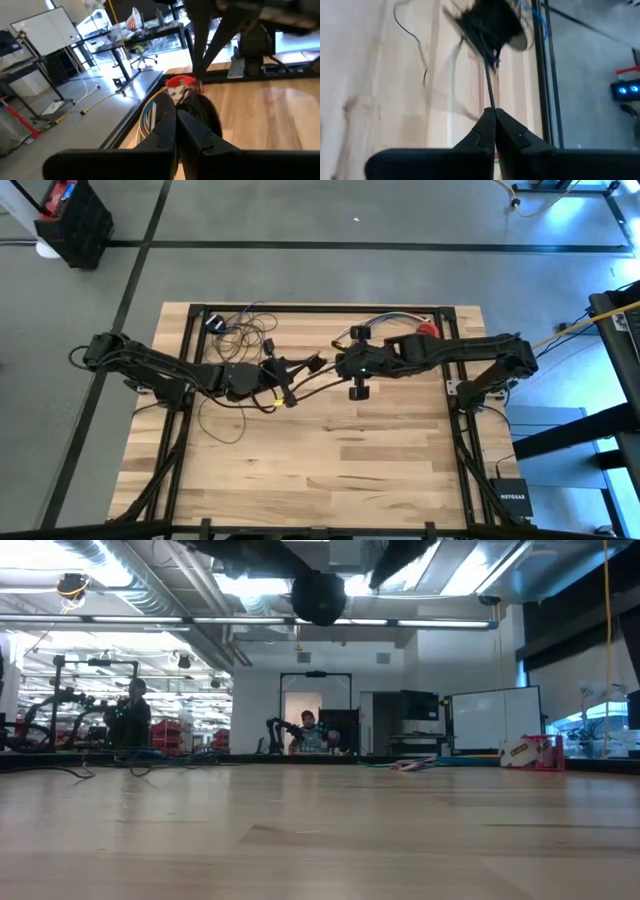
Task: Coiling cords
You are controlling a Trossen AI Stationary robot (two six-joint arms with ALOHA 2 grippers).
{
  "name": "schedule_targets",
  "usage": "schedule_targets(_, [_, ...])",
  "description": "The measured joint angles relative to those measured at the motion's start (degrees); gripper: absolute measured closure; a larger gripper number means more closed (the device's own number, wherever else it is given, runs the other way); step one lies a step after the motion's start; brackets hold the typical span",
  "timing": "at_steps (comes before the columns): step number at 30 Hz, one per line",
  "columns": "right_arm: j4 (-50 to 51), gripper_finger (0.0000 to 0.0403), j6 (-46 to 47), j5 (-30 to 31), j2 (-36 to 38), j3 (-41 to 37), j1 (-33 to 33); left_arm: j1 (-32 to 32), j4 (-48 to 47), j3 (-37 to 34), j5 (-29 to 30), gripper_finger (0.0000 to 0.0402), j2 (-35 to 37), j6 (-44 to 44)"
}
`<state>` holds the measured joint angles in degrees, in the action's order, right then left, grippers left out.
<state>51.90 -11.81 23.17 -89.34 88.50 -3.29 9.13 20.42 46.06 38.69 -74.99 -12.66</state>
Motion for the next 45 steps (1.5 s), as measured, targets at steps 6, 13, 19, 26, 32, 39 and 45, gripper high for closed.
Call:
schedule_targets(6, [-0.1,0.0398,-3.0,7.6,0.1,-3.7,0.4,2.2,-2.3,-0.2,0.3,0.0401,2.0,-1.3])
schedule_targets(13, [-5.2,0.0398,-6.5,2.8,0.1,-3.9,0.6,1.9,-5.4,-0.2,-1.3,0.0401,2.4,-0.3])
schedule_targets(19, [-2.0,0.0389,-0.8,1.7,-1.2,-4.0,4.0,0.9,-7.1,-0.2,-1.5,0.0400,1.8,3.5])
schedule_targets(26, [6.5,0.0281,6.0,-3.3,-1.6,-4.2,7.2,0.2,-12.9,-0.2,-1.6,0.0333,1.8,9.0])
schedule_targets(32, [9.3,0.0197,11.9,-3.2,0.2,-13.5,9.9,-1.1,-15.3,-0.1,-1.5,0.0261,1.8,11.5])
schedule_targets(39, [-2.9,0.0174,11.5,-0.5,7.2,-30.2,10.1,-2.9,-18.1,-0.1,-1.5,0.0230,1.3,14.4])
schedule_targets(45, [-26.5,0.0174,-2.2,-1.9,11.7,-43.0,10.6,-4.1,-18.0,-0.1,-1.6,0.0229,-0.7,14.4])
